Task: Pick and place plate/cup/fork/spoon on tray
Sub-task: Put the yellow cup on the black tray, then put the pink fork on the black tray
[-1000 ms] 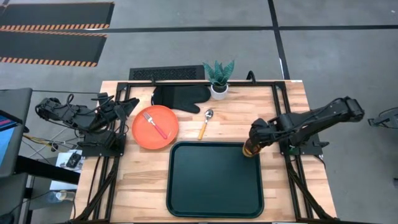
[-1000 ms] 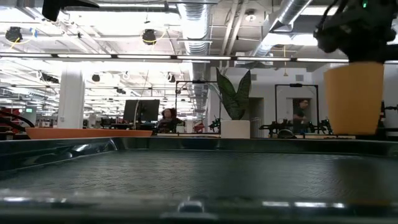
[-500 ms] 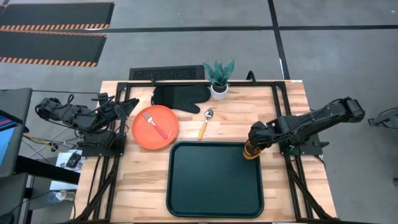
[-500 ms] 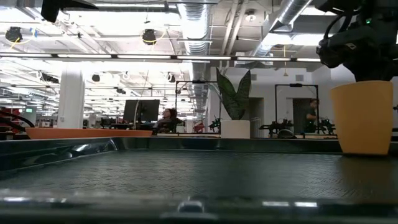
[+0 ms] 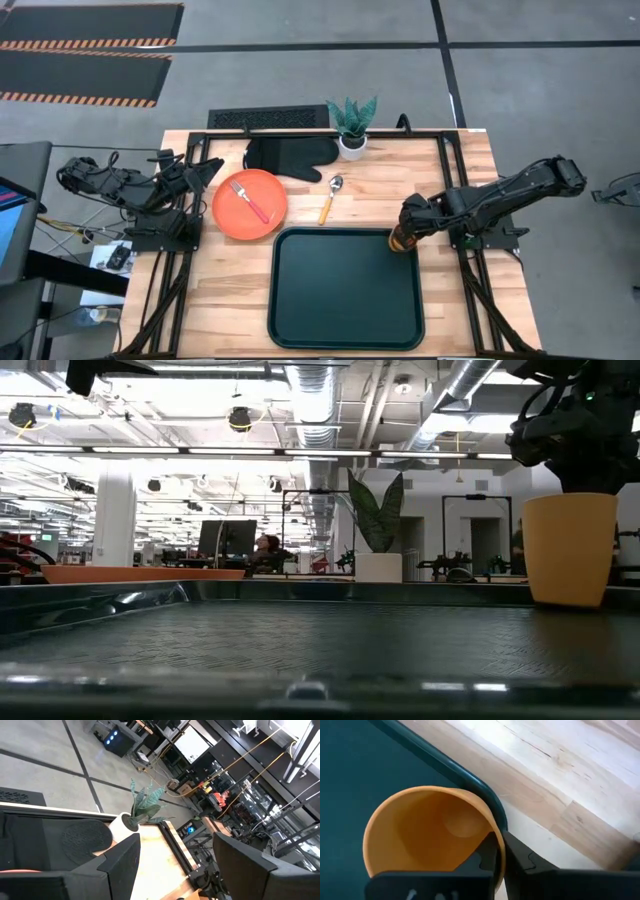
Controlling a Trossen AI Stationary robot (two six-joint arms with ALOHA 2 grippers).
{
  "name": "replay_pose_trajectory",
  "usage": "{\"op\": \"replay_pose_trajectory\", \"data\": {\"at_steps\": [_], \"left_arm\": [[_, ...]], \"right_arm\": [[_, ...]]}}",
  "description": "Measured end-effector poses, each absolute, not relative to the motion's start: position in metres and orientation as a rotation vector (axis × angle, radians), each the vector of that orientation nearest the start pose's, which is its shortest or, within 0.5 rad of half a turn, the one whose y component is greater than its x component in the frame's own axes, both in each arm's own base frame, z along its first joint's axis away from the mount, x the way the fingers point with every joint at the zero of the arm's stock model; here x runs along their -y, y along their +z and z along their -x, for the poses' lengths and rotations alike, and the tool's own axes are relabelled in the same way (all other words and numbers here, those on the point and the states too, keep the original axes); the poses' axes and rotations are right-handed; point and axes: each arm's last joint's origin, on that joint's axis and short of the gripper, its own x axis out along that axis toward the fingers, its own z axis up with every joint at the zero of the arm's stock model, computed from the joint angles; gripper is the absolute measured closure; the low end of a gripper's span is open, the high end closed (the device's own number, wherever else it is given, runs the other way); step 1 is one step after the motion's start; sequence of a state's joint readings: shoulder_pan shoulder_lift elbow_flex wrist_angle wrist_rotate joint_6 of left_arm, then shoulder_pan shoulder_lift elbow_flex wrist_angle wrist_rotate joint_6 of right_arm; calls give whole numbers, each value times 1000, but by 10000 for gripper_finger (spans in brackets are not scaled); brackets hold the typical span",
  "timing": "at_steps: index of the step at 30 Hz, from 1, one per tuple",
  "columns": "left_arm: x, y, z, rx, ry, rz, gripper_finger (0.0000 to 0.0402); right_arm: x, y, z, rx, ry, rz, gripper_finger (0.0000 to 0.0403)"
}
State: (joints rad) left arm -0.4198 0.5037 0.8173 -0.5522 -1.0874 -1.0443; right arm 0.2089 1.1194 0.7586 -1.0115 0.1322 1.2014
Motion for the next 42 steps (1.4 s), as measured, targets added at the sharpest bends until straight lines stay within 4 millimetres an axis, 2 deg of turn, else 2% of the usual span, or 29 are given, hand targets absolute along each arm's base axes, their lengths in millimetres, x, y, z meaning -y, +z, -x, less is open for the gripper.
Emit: {"op": "replay_pose_trajectory", "data": {"at_steps": [16, 30, 36, 42], "left_arm": [[10, 343, -85, 173, 690, 825, 166], [10, 343, -85, 171, 688, 825, 166], [12, 342, -87, 130, 634, 836, 166], [18, 335, -105, 47, 634, 821, 166]], "right_arm": [[-34, 216, -171, -1229, -668, -765, 358], [-34, 217, -171, -1226, -648, -750, 281], [-32, 239, -172, -1148, -576, -764, 215], [-25, 272, -169, -1008, -543, -826, 159]]}}
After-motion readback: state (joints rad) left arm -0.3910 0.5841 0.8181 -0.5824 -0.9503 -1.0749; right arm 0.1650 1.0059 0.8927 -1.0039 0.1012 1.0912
